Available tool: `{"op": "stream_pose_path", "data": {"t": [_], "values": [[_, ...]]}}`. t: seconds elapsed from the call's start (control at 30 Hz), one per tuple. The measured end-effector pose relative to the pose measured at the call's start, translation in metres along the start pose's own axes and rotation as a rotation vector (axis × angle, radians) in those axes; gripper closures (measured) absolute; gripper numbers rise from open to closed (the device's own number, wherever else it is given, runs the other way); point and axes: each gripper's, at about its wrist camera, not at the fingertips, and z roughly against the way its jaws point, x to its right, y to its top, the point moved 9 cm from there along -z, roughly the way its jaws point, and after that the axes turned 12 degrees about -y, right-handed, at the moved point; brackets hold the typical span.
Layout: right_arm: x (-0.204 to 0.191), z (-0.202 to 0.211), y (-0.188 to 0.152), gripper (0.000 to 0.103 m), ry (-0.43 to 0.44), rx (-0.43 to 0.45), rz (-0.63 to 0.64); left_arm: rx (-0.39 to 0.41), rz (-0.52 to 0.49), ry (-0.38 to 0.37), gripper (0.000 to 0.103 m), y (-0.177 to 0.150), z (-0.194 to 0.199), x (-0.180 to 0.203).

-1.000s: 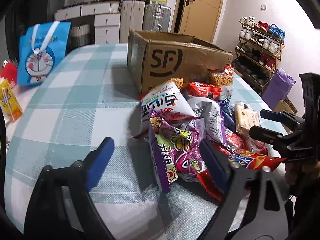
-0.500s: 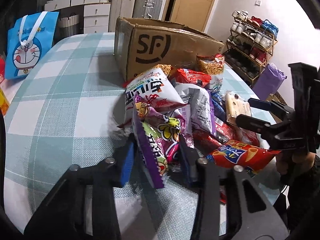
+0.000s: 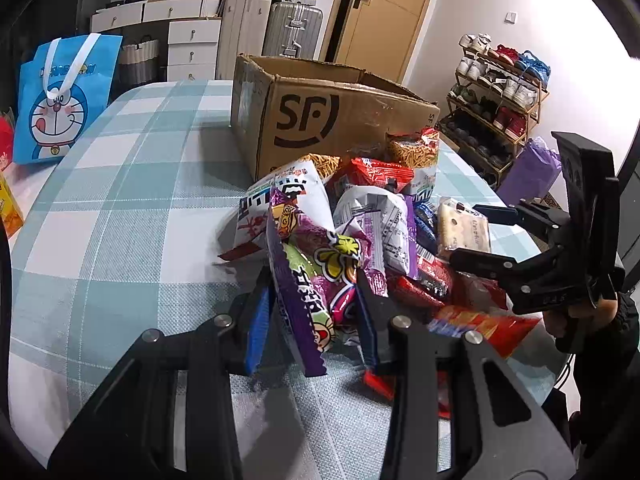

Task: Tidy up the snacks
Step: 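Grasp the purple candy bag with the left tool while the right tool grasps the cream cracker pack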

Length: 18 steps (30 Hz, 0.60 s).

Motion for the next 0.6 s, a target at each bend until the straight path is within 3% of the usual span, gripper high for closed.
{"op": "stream_pose_path", "data": {"t": [0.07,0.23,0.4,0.5,0.6], "values": [[-0.001,0.0,0.0,0.014,0.009,0.0,0.013,0.01,-0.004,-0.002,0.068,0.001,0.003,0.001],[0.001,0.006,-0.001,0.032,0.019,0.02,0.021,0.024,-0.009,-0.001,0.069,0.003,0.009,0.003],[0.007,0.012,-0.002,0.039,0.042,0.033,-0.011,0.03,-0.009,0.002,0.069,0.004,0.013,0.004],[0.008,0.014,-0.004,0.035,0.056,0.02,-0.006,0.03,-0.011,0.004,0.069,0.004,0.013,0.004],[0.003,0.014,-0.007,0.017,0.103,-0.009,0.021,0.033,-0.013,0.008,0.069,0.004,0.014,0.004]]}}
